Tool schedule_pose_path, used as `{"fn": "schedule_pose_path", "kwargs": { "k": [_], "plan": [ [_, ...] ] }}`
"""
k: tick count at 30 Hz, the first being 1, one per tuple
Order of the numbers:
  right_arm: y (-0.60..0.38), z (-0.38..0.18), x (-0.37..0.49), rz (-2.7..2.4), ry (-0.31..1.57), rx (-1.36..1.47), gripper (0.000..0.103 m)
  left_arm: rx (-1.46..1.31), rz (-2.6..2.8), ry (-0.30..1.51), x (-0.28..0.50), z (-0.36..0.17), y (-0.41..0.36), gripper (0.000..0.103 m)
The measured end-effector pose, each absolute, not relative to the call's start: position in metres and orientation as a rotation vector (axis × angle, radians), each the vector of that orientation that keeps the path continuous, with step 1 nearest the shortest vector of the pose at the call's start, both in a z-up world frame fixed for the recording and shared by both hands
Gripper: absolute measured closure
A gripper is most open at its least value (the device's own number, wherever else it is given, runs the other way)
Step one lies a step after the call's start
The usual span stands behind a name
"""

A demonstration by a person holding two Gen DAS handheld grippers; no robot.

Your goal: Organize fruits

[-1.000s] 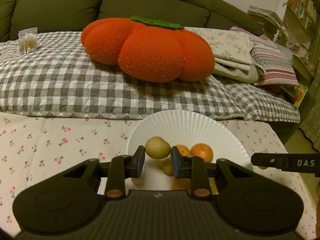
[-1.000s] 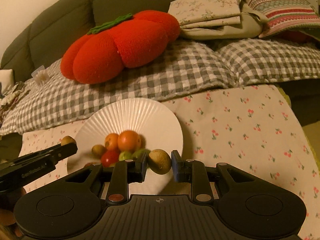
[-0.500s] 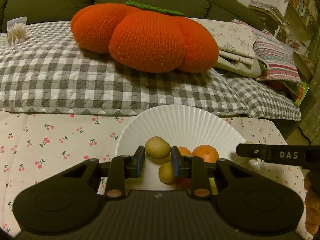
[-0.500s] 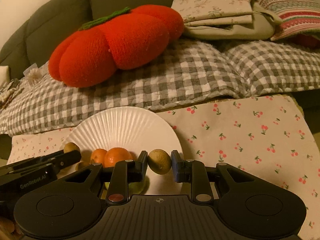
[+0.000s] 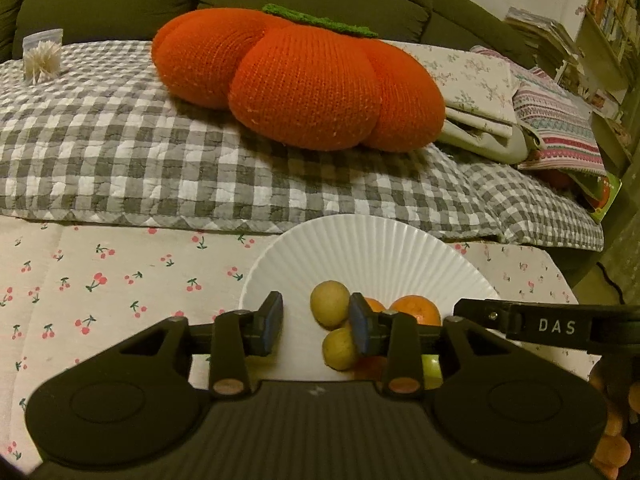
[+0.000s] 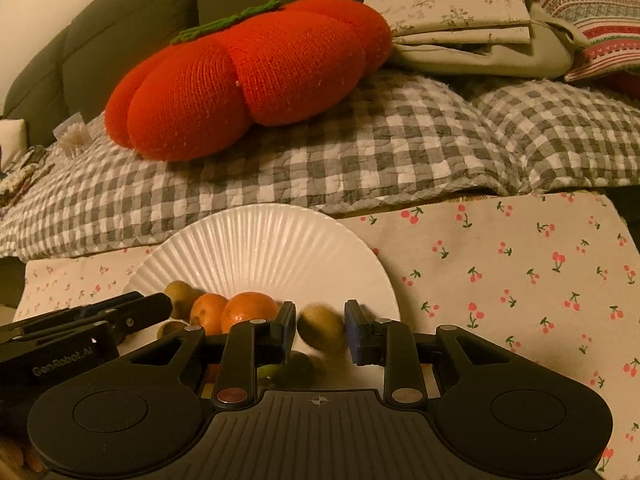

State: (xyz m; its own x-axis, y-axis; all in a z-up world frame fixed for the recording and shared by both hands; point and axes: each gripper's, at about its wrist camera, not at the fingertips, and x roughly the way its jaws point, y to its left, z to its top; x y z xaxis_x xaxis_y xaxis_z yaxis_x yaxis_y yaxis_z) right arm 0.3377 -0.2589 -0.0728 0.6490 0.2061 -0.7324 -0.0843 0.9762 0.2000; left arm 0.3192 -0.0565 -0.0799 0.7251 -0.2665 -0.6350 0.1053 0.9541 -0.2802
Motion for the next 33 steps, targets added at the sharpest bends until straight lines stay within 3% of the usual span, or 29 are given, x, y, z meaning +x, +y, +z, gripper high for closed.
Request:
{"fn": "schedule_pose_path", "kwargs": {
  "k": [9,18,23,27,33],
  "plan": [
    [-0.261,-0.059,0.329,0.158,0.839,0.214,0.075,-0.233,-0.196,0.714,0.303,-0.064,-0.061,0.064],
    [-0.257,-0.035,0.297,0.137,0.861,0.182,0.072,-0.222,-0.133,0.694,0.272,-0.042,-0.061,0.04],
    [-0.263,-0.02,0.272,0.146,0.867,0.182,0.071,-0.149,-0.077,0.705,0.251,-0.025,-0.066,0.035],
    [-0.263,0.003,0.251,0.157,0.838,0.203,0.053,-0.137,-0.035,0.727,0.228,-0.012,-0.065,0.03],
    [-0.254,0.023,0.219,0.162,0.805,0.167,0.047,-0.137,0.03,0.729,0.187,0.002,-0.053,0.022]
  ]
}}
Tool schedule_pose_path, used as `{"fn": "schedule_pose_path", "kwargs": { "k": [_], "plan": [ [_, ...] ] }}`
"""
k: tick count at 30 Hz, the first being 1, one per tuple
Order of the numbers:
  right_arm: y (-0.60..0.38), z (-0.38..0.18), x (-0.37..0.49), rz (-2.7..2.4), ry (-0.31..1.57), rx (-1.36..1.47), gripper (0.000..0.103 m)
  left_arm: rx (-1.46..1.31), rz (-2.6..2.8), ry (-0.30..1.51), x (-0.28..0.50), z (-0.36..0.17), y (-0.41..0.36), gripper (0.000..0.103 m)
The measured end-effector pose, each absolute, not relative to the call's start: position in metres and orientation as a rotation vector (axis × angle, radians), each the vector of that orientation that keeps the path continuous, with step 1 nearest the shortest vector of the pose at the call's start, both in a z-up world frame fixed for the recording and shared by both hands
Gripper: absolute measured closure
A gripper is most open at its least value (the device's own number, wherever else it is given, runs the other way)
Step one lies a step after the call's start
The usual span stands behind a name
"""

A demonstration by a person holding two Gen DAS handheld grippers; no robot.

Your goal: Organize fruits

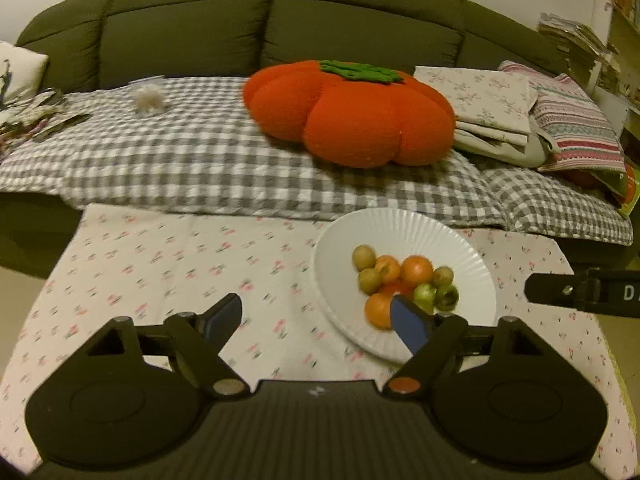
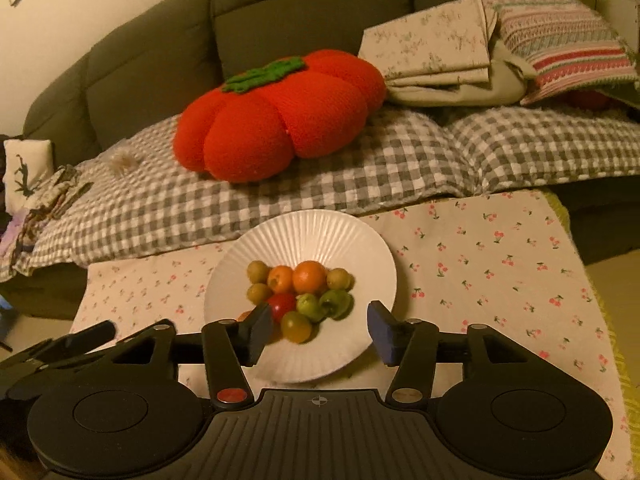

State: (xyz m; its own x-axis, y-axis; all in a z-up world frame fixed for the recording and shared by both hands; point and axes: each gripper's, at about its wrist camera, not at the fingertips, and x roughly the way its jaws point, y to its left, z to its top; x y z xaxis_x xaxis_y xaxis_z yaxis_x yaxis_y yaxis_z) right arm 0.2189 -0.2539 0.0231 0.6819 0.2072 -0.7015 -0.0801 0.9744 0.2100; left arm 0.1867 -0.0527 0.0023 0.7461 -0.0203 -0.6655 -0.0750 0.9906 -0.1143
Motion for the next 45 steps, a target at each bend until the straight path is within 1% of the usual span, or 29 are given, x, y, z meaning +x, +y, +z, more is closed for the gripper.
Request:
{"fn": "schedule_pose_path", "kwargs": {
  "k": [1,2,3,4,7,9,12,17,22,29,36,45],
  "plan": [
    [-0.252,0.026,0.212,0.162,0.799,0.161,0.046,-0.133,0.026,0.73,0.179,0.005,-0.051,0.021],
    [-0.251,0.028,0.204,0.164,0.794,0.161,0.042,-0.128,0.024,0.725,0.172,0.008,-0.05,0.02],
    [-0.25,0.03,0.196,0.166,0.79,0.164,0.037,-0.123,0.025,0.719,0.165,0.011,-0.049,0.017],
    [-0.25,0.032,0.188,0.167,0.785,0.17,0.034,-0.116,0.027,0.712,0.158,0.013,-0.048,0.015],
    [-0.249,0.036,0.164,0.185,0.774,0.162,0.024,-0.104,0.028,0.695,0.137,0.017,-0.046,0.011],
    [-0.249,0.038,0.153,0.188,0.762,0.159,0.014,-0.099,0.026,0.698,0.125,0.017,-0.044,0.009],
    [-0.25,0.04,0.139,0.182,0.75,0.16,0.011,-0.102,0.036,0.713,0.11,0.015,-0.038,0.009],
    [-0.246,0.038,0.121,0.158,0.725,0.142,0.009,-0.108,0.064,0.704,0.086,0.018,-0.033,0.007],
    [-0.244,0.032,0.102,0.152,0.714,0.157,0.007,-0.099,0.071,0.67,0.066,0.019,-0.034,0.002],
    [-0.238,0.019,0.092,0.165,0.708,0.074,0.007,-0.097,0.06,0.684,0.063,0.01,-0.03,0.002],
    [-0.235,0.008,0.089,0.164,0.726,0.049,0.007,-0.071,0.057,0.667,0.06,0.008,-0.031,0.001],
    [-0.228,0.008,0.086,0.19,0.725,0.032,0.007,-0.056,0.055,0.693,0.061,0.001,-0.033,0.001]
  ]
}}
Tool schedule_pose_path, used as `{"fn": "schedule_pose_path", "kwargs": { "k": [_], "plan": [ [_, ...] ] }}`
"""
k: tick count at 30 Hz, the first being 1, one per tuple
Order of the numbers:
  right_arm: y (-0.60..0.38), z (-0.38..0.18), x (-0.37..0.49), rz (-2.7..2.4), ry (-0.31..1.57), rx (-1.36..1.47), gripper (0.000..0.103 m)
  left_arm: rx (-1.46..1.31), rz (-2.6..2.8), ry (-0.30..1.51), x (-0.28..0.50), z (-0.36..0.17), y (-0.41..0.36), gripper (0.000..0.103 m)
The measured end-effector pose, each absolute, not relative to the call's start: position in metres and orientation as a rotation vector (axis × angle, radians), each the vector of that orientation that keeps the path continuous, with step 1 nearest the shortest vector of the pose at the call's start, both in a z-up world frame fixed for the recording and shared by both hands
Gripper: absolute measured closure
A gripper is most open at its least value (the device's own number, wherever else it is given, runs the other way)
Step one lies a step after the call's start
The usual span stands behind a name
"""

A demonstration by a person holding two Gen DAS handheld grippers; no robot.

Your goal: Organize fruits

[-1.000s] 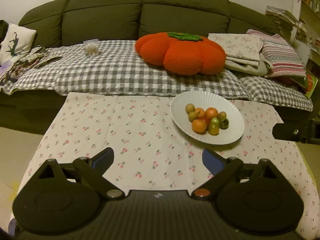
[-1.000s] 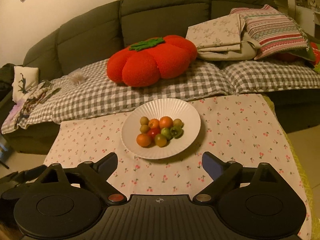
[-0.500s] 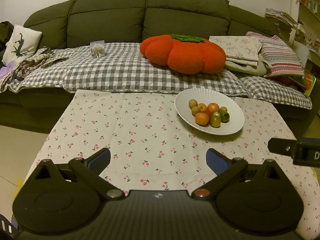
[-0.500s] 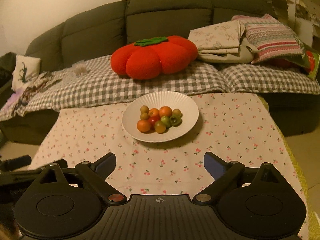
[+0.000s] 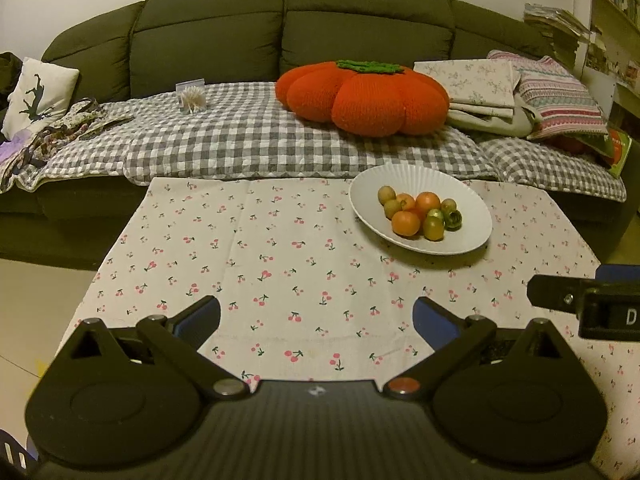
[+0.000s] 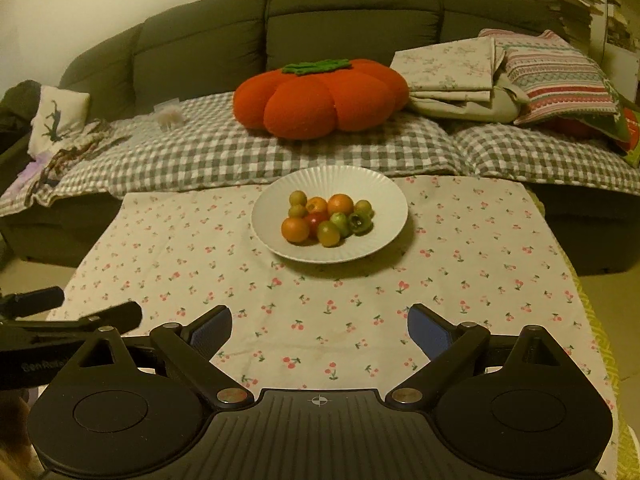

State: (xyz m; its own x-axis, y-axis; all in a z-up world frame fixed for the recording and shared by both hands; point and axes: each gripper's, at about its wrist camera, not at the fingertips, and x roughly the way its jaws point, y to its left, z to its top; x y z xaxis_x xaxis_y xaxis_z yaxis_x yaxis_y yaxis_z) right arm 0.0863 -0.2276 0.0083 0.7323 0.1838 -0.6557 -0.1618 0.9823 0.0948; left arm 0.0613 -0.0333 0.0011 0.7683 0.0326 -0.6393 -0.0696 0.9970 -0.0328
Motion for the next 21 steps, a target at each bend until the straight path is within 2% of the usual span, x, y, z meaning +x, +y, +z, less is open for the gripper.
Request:
{"fn": "schedule_pose_path", "kwargs": {
  "k": [21],
  "plan": [
    [-0.2261,0.0065,0.0864,0.194,0.73,0.033,0.007,-0.065,0.03,0.699,0.0621,-0.0011,-0.0354,0.001]
  ]
}}
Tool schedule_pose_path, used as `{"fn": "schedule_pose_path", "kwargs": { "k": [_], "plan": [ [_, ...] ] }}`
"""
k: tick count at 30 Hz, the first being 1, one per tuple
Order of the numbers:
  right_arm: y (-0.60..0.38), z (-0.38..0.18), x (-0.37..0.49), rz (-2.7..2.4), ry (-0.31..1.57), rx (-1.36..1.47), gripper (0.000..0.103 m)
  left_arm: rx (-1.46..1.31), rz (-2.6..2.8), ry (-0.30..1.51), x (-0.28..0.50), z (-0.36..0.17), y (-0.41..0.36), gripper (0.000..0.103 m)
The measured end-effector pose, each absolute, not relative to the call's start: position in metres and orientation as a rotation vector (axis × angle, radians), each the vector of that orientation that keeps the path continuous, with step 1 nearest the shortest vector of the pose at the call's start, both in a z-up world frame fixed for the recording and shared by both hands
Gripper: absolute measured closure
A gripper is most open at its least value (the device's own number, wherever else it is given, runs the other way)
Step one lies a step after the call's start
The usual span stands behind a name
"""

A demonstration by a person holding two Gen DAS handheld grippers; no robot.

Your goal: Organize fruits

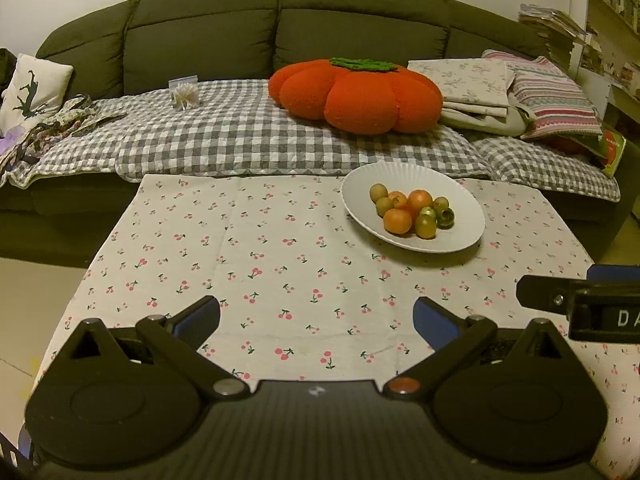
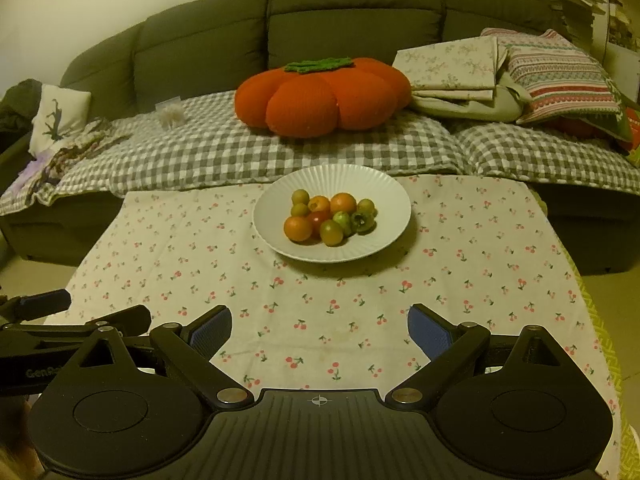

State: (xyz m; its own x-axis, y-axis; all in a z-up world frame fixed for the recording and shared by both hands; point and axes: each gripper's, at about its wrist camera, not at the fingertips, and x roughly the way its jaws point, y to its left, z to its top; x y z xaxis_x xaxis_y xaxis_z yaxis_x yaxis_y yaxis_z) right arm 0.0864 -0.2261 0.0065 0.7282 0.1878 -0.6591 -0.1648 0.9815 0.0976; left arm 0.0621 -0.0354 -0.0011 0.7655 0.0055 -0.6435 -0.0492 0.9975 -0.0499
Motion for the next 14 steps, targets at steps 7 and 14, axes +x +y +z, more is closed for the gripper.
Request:
{"fn": "schedule_pose_path", "kwargs": {
  "k": [7,14],
  "plan": [
    [-0.2261,0.0067,0.0866,0.195,0.73,0.034,0.007,-0.058,0.026,0.704,0.0635,-0.003,-0.0371,0.001],
    [-0.226,0.0067,0.0863,0.195,0.73,0.035,0.007,-0.046,0.023,0.703,0.0629,-0.0031,-0.0386,0.001]
  ]
}}
